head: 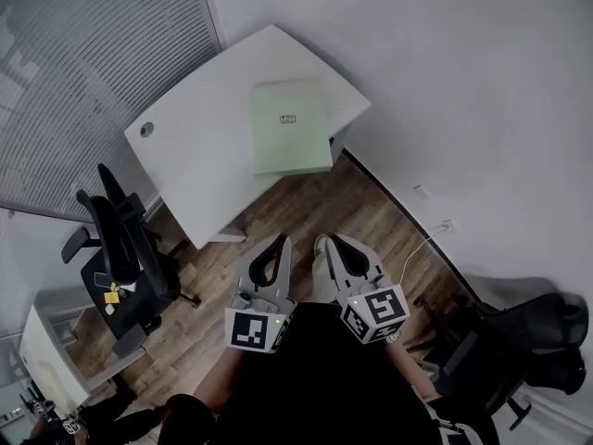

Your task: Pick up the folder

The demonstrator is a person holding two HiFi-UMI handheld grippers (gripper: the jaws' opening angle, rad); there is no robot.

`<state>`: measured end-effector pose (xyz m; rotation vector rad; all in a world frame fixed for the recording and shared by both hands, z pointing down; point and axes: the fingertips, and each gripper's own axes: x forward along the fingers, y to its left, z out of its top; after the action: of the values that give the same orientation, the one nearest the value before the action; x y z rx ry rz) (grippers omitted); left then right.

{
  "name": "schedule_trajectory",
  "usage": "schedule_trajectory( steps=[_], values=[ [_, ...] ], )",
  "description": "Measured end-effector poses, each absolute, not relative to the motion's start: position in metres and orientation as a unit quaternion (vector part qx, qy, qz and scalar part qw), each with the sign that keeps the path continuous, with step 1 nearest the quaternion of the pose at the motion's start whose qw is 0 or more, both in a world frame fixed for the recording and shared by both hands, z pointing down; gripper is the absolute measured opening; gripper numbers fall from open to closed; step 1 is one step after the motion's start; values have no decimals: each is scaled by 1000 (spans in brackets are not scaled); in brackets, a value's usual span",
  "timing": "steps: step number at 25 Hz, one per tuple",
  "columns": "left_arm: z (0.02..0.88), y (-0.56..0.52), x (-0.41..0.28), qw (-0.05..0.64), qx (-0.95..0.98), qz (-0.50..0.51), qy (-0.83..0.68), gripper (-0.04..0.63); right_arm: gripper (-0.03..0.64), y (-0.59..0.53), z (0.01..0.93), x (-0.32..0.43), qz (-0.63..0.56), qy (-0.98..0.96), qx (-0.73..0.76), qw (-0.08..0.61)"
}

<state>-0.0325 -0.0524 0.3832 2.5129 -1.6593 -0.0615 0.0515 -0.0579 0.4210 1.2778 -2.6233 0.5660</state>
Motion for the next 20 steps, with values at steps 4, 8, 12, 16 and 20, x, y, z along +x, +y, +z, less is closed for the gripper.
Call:
schedule_trajectory(
  steps=[4,8,12,16,20],
  values=[
    [384,-77,-25,72,819,-21,-569,5,-2,-89,422,60,197,-885,411,89],
    [378,-102,-15,58,808,-31,-586,5,-2,-125,428,68,205,-892,391,94],
    [380,-124,-5,59,793,-26,-606,5,-2,-160,431,77,225,-899,364,95],
    [380,-147,6,57,775,-30,-629,5,-2,-189,440,82,232,-912,320,109],
    [383,-166,16,53,759,-32,-648,5,-2,-215,455,85,231,-923,283,121]
  ],
)
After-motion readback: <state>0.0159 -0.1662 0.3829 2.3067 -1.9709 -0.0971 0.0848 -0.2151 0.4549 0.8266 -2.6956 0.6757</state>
